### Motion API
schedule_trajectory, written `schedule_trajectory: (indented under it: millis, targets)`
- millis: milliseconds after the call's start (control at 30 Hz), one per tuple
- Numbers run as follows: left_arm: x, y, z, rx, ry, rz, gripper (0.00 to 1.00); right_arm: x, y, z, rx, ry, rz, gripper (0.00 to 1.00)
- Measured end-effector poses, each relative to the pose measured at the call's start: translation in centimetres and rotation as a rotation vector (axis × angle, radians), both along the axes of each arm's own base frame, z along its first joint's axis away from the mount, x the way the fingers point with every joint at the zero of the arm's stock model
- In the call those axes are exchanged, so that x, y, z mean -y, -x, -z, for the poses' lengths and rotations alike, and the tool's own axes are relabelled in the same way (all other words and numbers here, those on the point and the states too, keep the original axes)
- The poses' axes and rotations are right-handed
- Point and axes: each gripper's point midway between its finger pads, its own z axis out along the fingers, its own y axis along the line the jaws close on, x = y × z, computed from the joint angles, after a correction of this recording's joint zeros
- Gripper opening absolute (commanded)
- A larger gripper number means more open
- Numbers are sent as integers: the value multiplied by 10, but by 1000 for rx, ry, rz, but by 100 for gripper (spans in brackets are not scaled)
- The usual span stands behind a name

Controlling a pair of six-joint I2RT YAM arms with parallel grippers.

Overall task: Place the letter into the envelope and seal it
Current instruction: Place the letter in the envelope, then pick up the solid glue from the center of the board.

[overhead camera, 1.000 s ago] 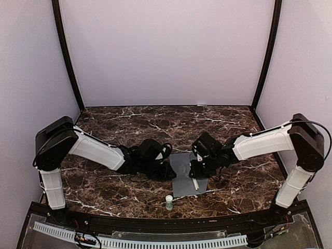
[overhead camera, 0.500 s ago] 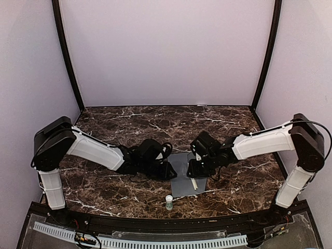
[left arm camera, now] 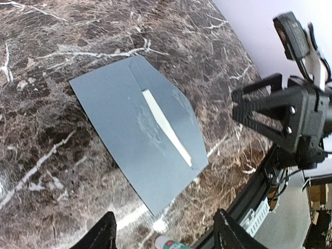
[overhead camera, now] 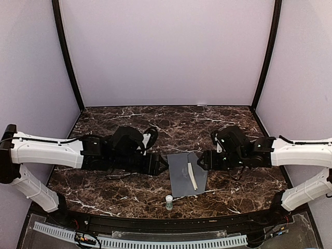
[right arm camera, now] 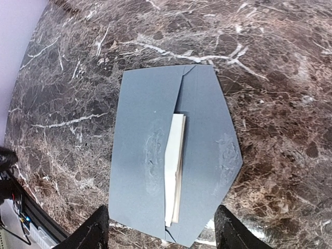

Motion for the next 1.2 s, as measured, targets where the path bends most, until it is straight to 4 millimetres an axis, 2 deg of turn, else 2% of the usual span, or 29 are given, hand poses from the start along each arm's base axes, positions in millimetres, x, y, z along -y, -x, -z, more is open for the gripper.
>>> schedule_trajectory:
  millis: [200, 367, 500, 633, 833, 967, 1100, 1200]
  targets:
    - [-2, 48, -16, -18, -18, 55, 64, 24, 7, -2, 36, -9, 48, 67]
    - [3, 76, -8, -59, -110, 76, 67, 32, 12, 3, 31, -9, 63, 67]
    - [21, 89, 0, -64, -198, 106, 70, 37, 15, 8, 19, -11, 74, 67]
    - [30, 97, 12, -66, -264, 126, 71, 39, 18, 9, 17, -15, 78, 67]
    - [31, 102, 34, -78, -368, 134, 72, 40, 18, 3, 30, -38, 81, 67]
    - [32, 102, 49, -86, -436, 133, 74, 43, 20, 6, 25, -39, 87, 67]
    - [35, 103, 57, -89, -473, 139, 68, 45, 22, 10, 14, -36, 94, 67]
    - [33, 103, 61, -91, -507, 138, 56, 45, 22, 10, 12, -37, 97, 67]
